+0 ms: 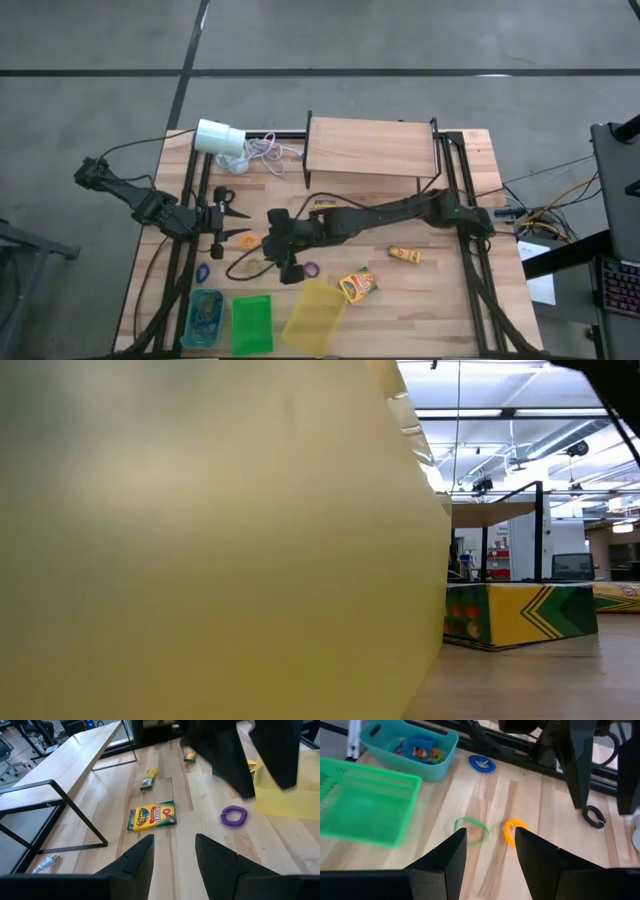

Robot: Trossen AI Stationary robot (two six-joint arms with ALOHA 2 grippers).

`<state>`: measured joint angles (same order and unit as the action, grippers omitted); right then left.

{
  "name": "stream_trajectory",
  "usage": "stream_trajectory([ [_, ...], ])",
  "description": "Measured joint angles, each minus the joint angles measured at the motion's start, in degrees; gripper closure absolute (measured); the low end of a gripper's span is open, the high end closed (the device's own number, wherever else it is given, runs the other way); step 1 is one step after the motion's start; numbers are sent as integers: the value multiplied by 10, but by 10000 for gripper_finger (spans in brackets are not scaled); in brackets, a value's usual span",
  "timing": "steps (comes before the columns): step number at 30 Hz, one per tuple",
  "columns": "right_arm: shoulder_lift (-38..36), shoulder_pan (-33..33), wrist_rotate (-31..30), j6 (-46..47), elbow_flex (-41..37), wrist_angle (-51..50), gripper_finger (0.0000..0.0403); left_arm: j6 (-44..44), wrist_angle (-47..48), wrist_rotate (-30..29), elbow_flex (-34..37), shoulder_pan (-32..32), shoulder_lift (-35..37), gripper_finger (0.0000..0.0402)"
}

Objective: Pick & Place Office Desk Supplies
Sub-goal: Put the green rubberband into the blue bin

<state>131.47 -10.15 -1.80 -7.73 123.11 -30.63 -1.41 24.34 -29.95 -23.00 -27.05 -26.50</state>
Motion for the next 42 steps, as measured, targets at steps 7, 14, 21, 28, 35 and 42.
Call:
stream_trajectory([
  [7,-126,-20,-16,3,-263,253,241,0,0,0,0,0,0,254],
  [14,-255,-24,-54,34,-559,543,241,0,0,0,1,0,0,254],
  [21,-411,-25,-103,76,-757,615,245,0,0,0,1,0,0,254],
  [28,-560,-25,-123,87,-899,614,265,0,0,0,1,0,0,254],
  [35,-704,-25,-135,104,-1008,609,285,0,0,0,1,0,0,254],
  [42,-819,-24,-149,157,-1095,610,300,0,0,0,1,0,0,254],
])
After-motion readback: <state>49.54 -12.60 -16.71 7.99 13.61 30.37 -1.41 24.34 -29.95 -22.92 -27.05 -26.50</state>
